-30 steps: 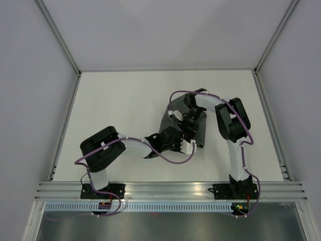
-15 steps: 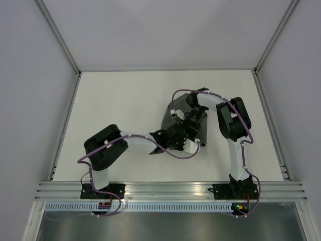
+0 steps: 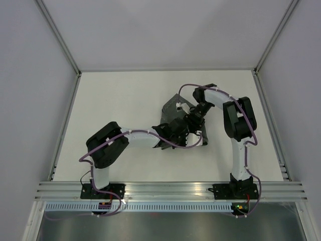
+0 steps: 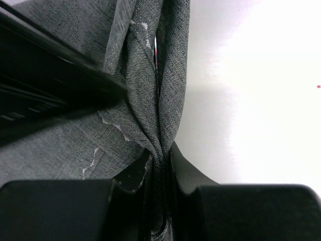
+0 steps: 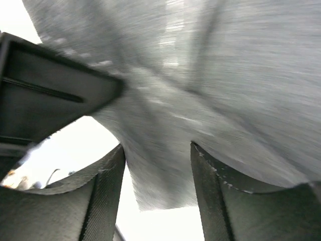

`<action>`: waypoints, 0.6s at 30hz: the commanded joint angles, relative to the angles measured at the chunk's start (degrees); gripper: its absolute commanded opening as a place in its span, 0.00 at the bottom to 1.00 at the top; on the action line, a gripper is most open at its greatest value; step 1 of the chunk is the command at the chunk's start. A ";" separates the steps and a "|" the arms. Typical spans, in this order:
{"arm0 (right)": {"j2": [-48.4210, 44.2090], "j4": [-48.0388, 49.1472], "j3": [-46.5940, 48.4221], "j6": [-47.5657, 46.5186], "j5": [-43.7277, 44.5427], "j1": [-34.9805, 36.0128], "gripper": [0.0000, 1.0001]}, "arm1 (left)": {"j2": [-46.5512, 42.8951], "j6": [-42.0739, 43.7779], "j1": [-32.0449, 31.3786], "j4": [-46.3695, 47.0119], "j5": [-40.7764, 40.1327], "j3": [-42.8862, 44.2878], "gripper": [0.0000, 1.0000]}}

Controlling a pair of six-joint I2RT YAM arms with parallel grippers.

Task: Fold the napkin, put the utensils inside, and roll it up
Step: Roll the napkin at the center of the board.

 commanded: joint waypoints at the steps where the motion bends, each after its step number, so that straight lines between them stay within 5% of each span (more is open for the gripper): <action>1: -4.85 7.53 3.33 1.13 1.12 -3.38 0.62 | 1.88 -6.44 1.04 -8.10 8.75 1.57 0.02; 11: -13.38 20.34 -0.26 10.45 -8.19 -12.69 0.65 | 6.96 -12.15 5.96 -16.27 19.83 9.11 0.02; 18: -33.21 35.90 -21.75 6.41 -9.87 -14.99 0.67 | 12.06 -15.40 11.33 -23.30 29.33 14.92 0.02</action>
